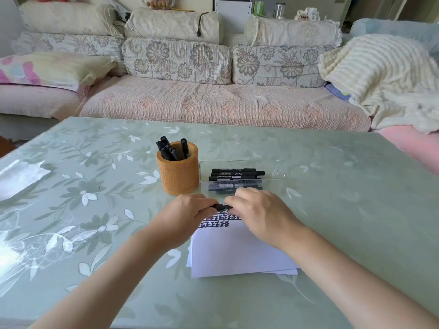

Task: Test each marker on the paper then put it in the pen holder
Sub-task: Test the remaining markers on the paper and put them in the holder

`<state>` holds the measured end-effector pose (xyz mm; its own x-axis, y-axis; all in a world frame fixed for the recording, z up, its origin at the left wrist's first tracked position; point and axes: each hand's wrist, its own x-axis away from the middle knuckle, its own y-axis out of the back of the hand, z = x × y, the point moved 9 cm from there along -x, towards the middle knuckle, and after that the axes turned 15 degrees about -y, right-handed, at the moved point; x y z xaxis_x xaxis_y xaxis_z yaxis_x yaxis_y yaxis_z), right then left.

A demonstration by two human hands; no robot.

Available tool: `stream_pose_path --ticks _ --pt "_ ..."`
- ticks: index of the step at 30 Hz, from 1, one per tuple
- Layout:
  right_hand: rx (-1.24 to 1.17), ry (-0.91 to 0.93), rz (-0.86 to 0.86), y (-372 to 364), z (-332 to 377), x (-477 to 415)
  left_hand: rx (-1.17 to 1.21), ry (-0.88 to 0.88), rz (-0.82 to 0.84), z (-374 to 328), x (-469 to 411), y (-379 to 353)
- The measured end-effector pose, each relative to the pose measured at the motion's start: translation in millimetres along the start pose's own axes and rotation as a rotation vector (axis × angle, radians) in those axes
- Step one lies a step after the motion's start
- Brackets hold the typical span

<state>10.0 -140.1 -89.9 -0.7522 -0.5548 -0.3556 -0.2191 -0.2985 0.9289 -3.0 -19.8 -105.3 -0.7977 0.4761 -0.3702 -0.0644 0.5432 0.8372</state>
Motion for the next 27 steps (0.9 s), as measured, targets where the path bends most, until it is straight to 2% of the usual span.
stream_pose_path --ticks 3,5,7,10,12,16,19,21,24,27 --pt "0.049 0.086 -0.066 7 5 -1 0.081 0.036 0.019 2 0 1" --pt "0.043 0.073 -0.053 8 5 -1 0.069 0.008 0.015 1 0 5" --pt "-0.045 -0.015 0.051 1 2 -3 0.007 -0.035 0.006 -1 2 9" --pt "-0.356 -0.187 0.314 -15 -8 -4 -0.093 -0.081 0.016 -4 5 13" --pt "-0.416 -0.188 0.27 -12 -9 -5 -0.072 -0.05 0.009 -1 6 15" --pt "-0.249 -0.062 0.051 0 -2 -5 0.027 0.03 0.02 4 8 14" --pt "-0.205 -0.034 -0.017 3 0 -4 0.066 0.063 0.031 6 9 12" --pt "-0.214 -0.049 0.006 2 1 -4 0.046 0.045 0.022 7 9 13" --pt "-0.318 -0.159 0.197 -11 -6 -4 -0.065 -0.038 -0.03 9 10 23" --pt "-0.357 -0.213 0.256 -10 -17 0 -0.14 0.007 -0.134 27 19 43"
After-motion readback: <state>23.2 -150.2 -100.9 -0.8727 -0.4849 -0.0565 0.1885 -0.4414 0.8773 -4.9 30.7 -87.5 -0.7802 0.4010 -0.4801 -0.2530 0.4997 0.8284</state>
